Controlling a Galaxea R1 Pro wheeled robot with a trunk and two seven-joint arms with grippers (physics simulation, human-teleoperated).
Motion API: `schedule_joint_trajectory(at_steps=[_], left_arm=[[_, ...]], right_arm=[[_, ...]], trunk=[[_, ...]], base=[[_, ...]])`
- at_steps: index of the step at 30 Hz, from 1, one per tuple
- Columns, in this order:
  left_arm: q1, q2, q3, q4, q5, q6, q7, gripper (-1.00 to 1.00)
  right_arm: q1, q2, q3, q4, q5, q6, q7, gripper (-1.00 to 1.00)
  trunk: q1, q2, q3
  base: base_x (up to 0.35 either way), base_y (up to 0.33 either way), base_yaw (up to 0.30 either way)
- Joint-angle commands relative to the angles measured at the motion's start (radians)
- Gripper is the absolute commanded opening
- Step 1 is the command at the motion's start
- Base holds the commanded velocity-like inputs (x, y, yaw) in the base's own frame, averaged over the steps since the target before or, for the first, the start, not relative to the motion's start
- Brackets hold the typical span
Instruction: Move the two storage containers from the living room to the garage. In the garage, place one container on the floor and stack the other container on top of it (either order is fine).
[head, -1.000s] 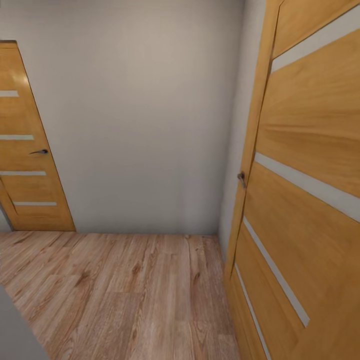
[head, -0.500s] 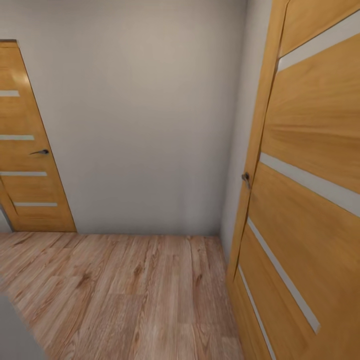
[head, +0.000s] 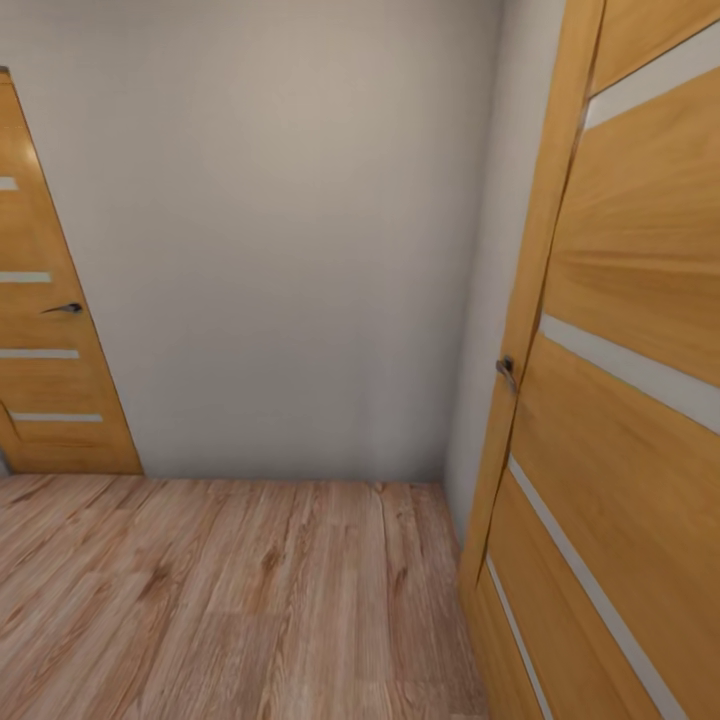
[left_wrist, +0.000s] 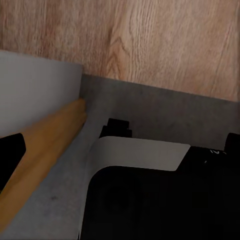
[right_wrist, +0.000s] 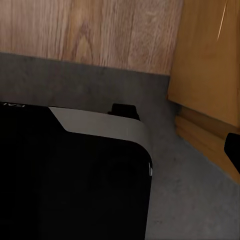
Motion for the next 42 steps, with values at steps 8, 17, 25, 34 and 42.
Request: schedule_joint_trajectory(at_steps=[8, 17, 25, 34, 42], left_arm=[[-0.001, 0.000, 0.005, 0.000, 0.009, 0.003, 0.001, 1.00], [-0.001, 0.000, 0.005, 0.000, 0.009, 0.003, 0.003, 1.00], [-0.001, -0.002, 0.005, 0.000, 0.009, 0.005, 0.002, 1.00], [-0.001, 0.000, 0.005, 0.000, 0.009, 0.003, 0.002, 1.00], [-0.001, 0.001, 0.005, 0.000, 0.009, 0.005, 0.001, 1.00]], right_arm=[[-0.001, 0.001, 0.008, 0.003, -0.008, -0.006, -0.001, 1.00], [-0.001, 0.001, 0.008, 0.003, -0.008, -0.009, 0.000, 1.00], [-0.001, 0.001, 0.008, 0.003, -0.008, -0.013, -0.001, 1.00], [-0.001, 0.001, 0.008, 0.003, -0.009, -0.011, -0.001, 1.00], [-0.001, 0.001, 0.008, 0.003, -0.009, -0.011, -0.001, 1.00]], trunk=[[0.000, -0.001, -0.001], [0.000, -0.001, -0.001], [0.000, -0.001, -0.001], [0.000, -0.001, -0.001], [0.000, -0.001, -0.001]], base=[[0.029, 0.000, 0.000], [0.001, 0.000, 0.000], [0.057, -0.010, 0.000], [0.153, -0.059, 0.000], [0.188, -0.001, 0.000]])
